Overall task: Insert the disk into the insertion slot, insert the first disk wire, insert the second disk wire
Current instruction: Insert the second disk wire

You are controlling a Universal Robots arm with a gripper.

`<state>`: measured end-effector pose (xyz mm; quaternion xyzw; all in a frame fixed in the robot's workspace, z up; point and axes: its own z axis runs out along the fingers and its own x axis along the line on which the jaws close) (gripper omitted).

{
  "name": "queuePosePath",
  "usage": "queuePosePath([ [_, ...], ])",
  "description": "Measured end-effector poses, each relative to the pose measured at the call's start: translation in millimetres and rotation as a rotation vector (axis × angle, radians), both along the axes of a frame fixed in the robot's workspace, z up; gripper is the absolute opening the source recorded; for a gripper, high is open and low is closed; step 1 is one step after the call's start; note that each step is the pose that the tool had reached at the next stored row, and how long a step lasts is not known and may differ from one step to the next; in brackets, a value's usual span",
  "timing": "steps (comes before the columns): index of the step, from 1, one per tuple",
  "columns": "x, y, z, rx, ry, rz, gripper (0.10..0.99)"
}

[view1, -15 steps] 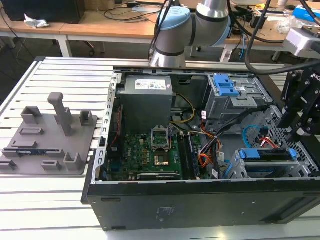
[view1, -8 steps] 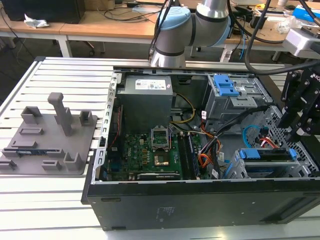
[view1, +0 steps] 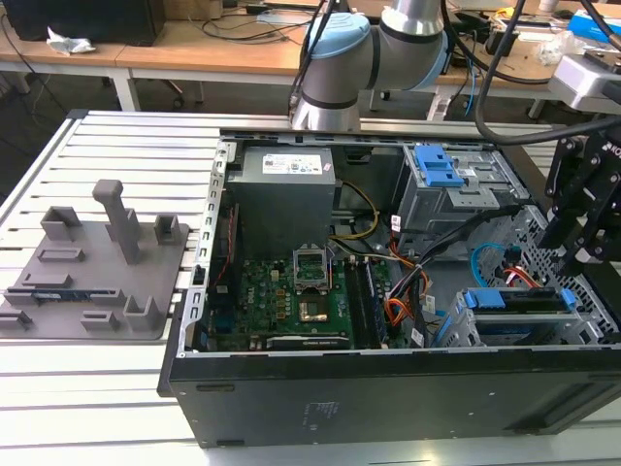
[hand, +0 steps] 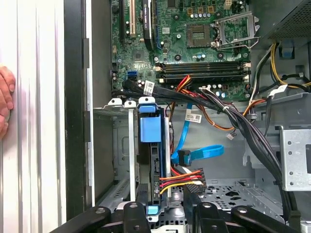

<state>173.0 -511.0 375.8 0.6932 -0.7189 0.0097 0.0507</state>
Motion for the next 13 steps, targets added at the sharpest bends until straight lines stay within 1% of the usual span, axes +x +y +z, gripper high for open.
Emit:
queuePosePath([
  [1, 0.0, 0.2, 0.0, -0.001, 0.0, 0.0, 0.424],
  [2, 0.0, 3.0, 0.0, -0.003, 0.0, 0.0, 0.424],
  [3, 0.0, 16.5, 0.0, -0.022, 0.0, 0.0, 0.424],
  [4, 0.0, 28.0, 0.0, -0.033, -0.0001, 0.0, 0.424],
  [5, -0.1, 36.7, -0.1, -0.053, -0.0001, 0.0, 0.424],
  [6, -1.3, 37.9, -0.1, -0.067, -0.0003, 0.0, 0.424],
  [7, -2.7, 38.6, -0.3, -0.077, -0.0015, 0.0, 0.424],
  [8, -6.7, 38.8, -0.5, -0.088, -0.0106, 0.0, 0.424],
  [9, -10.1, 38.8, -0.7, -0.091, -0.0183, -0.001, 0.424],
  [10, -12.2, 38.8, -0.8, -0.092, -0.0273, -0.001, 0.424],
  [11, -15.7, 38.8, -1.0, -0.092, -0.0447, -0.002, 0.424],
  [12, -18.1, 38.8, -1.2, -0.093, -0.0569, -0.002, 0.424],
  [13, -21.8, 38.8, -1.5, -0.093, -0.0735, -0.003, 0.424],
])
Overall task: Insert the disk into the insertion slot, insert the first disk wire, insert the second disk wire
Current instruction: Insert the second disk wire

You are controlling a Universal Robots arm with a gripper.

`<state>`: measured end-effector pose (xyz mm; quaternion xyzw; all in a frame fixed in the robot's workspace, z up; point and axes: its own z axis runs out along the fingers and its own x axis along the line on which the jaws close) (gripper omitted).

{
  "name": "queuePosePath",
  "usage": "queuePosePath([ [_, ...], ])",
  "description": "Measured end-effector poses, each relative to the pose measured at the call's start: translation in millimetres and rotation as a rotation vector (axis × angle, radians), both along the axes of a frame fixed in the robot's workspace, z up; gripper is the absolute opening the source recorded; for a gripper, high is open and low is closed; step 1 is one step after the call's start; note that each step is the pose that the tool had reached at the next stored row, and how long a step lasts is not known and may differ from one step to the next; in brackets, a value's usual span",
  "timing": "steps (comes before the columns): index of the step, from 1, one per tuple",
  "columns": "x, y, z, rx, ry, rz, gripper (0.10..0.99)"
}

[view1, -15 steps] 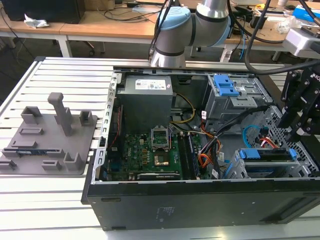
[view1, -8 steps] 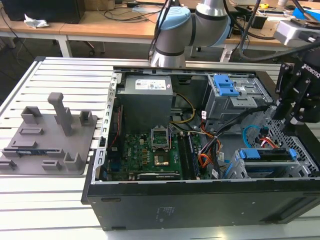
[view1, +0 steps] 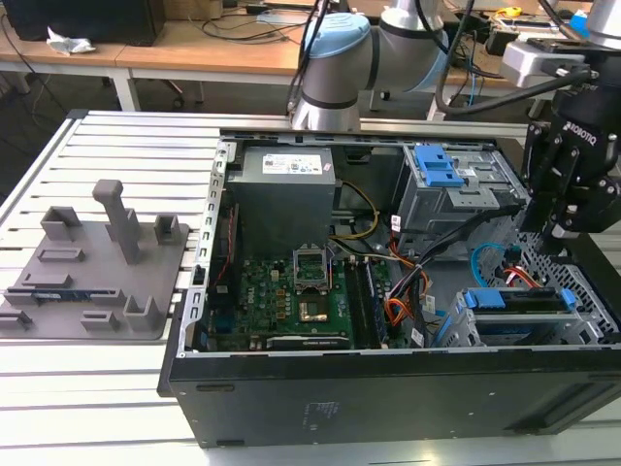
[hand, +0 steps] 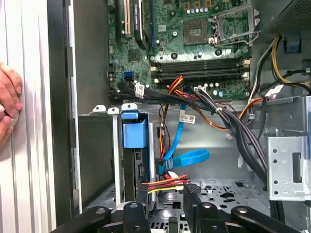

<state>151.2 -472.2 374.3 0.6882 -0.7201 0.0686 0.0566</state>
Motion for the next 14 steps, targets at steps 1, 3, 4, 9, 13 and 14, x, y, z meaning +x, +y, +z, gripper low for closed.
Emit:
queuePosePath([
  [1, -2.2, 0.0, 0.0, -0.002, -0.0031, 0.0, 0.424],
  [3, -10.0, 0.0, -0.2, -0.011, -0.0046, 0.0, 0.424],
  [4, -13.6, 0.0, -0.3, -0.017, -0.0046, 0.0, 0.424],
  [9, -23.6, 0.0, -1.9, -0.049, -0.0215, 0.018, 0.424],
  [13, -26.5, 0.0, -4.2, -0.077, -0.0215, 0.026, 0.424],
  [14, -26.5, 0.0, -4.7, -0.084, -0.0214, 0.026, 0.424],
])
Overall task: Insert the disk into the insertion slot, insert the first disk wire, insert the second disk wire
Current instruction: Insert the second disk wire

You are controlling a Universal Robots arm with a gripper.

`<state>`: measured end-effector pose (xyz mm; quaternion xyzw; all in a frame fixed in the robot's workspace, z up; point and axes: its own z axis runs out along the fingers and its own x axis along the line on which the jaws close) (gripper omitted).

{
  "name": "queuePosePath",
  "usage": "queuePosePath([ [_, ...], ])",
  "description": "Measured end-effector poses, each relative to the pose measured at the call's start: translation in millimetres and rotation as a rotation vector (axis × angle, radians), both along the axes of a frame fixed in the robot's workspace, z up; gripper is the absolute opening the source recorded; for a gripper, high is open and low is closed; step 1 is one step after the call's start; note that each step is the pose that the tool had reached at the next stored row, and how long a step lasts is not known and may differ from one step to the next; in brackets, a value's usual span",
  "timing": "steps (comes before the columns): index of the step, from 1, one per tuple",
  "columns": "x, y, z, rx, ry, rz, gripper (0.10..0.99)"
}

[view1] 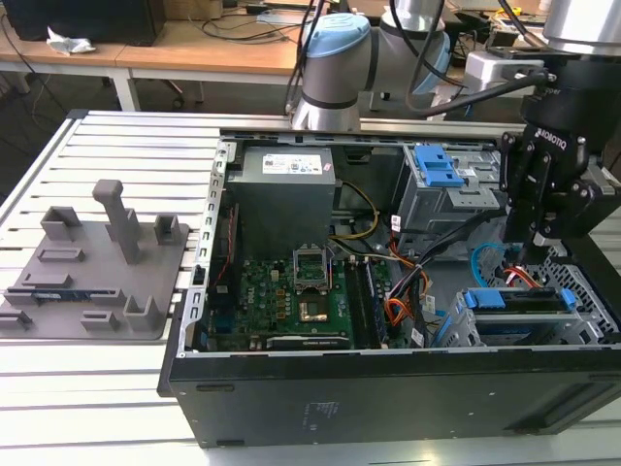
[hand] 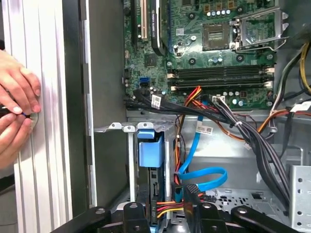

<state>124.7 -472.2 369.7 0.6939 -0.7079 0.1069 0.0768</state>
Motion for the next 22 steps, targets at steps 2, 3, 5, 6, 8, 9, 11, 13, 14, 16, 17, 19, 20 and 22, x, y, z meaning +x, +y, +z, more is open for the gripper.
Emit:
queuePosePath([
  [2, 0.0, 0.0, -2.7, -0.013, 0.0, 0.002, 0.424],
  [3, 0.0, 0.2, -3.8, -0.015, 0.0, 0.003, 0.424],
  [5, 0.0, 1.0, -7.3, -0.032, 0.0, 0.005, 0.424],
  [6, 0.0, 1.4, -7.7, -0.039, 0.0, 0.006, 0.424],
  [8, -0.3, 3.5, -8.5, -0.049, 0.0, 0.005, 0.424],
  [9, -0.6, 5.7, -9.4, -0.051, 0.0001, 0.006, 0.333],
  [11, -0.7, 6.7, -10.7, -0.051, 0.0, 0.006, 0.333],
  [13, -0.7, 7.5, -12.1, -0.051, 0.0, 0.006, 0.333],
  [14, -0.7, 7.9, -12.6, -0.051, 0.0, 0.006, 0.333],
  [16, -0.7, 8.7, -13.6, -0.051, 0.0001, 0.006, 0.318],
  [17, -0.7, 8.9, -13.9, -0.051, 0.0001, 0.006, 0.318],
  [19, -0.7, 9.5, -14.7, -0.051, 0.0001, 0.006, 0.247],
  [20, -0.7, 9.8, -15.4, -0.051, 0.0, 0.006, 0.247],
  [22, -0.7, 10.5, -16.4, -0.051, 0.0, 0.006, 0.231],
])
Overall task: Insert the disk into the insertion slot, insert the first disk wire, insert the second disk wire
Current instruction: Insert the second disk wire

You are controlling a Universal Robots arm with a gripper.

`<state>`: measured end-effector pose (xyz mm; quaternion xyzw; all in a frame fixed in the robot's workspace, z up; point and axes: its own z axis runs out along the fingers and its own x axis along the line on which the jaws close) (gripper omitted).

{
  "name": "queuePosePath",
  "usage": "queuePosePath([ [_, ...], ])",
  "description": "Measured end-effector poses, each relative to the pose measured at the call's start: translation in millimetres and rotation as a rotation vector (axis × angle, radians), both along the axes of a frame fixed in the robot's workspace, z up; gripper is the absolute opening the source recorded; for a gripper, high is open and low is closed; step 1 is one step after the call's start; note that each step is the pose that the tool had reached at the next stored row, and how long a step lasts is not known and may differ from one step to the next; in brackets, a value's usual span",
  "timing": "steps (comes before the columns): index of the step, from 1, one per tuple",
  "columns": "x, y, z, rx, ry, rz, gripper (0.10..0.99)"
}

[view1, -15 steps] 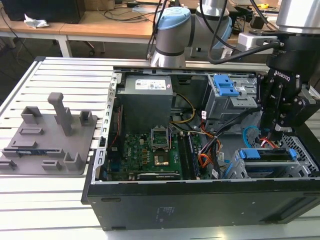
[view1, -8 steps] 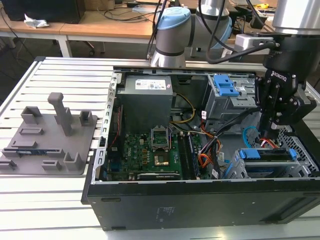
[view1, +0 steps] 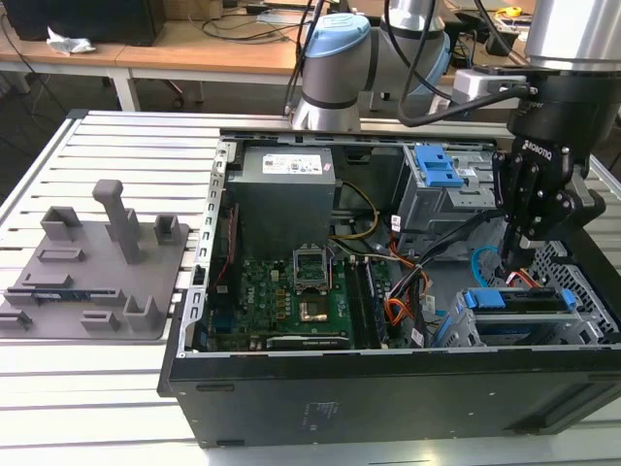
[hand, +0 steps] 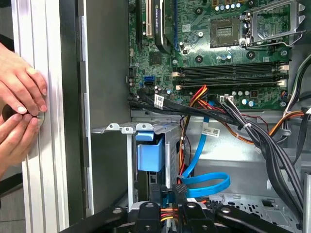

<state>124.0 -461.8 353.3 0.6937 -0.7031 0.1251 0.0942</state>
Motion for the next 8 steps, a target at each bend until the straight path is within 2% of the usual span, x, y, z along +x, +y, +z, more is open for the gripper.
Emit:
queuePosePath([
  [1, 0.0, 0.1, 0.0, 0.0, 0.0, 0.0, 0.165],
  [7, 0.0, 0.2, -0.3, 0.0, 0.0, 0.0, 0.161],
  [8, -0.1, -0.1, -0.4, 0.0, -0.0029, 0.0, 0.161],
])
